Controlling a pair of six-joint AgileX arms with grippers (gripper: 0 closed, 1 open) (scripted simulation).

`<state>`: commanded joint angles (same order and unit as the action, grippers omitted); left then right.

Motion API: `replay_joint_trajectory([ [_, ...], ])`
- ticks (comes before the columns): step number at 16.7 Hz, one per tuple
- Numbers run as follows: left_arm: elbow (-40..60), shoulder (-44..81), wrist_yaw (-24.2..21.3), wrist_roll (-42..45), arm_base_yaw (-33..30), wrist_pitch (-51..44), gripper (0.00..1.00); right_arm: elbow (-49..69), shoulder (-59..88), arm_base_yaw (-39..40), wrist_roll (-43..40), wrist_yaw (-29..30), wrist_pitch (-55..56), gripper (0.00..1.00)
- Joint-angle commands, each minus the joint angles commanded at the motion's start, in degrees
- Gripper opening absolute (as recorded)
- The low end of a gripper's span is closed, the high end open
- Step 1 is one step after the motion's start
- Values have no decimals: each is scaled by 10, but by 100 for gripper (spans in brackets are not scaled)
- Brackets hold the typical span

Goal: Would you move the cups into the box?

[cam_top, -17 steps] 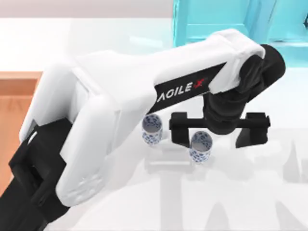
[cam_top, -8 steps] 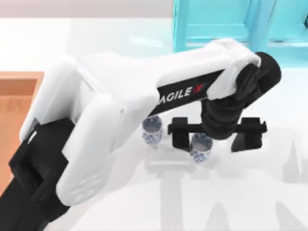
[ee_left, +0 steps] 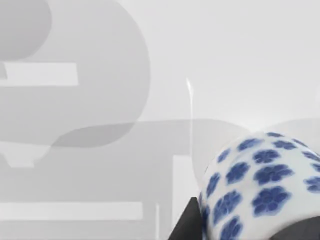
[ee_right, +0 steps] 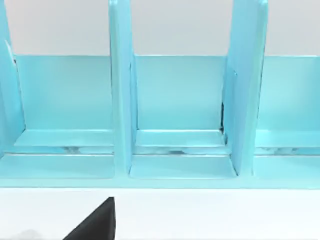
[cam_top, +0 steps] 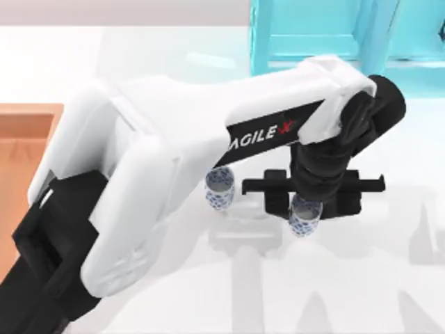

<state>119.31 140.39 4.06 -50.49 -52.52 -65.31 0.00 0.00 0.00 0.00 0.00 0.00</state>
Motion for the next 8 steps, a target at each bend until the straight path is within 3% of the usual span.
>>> replay_joint_trajectory([
  [2,0,0,0,0,0,0,2,0,0,0,0,0,0,100],
  [8,0,0,0,0,0,0,0,0,0,0,0,0,0,100],
])
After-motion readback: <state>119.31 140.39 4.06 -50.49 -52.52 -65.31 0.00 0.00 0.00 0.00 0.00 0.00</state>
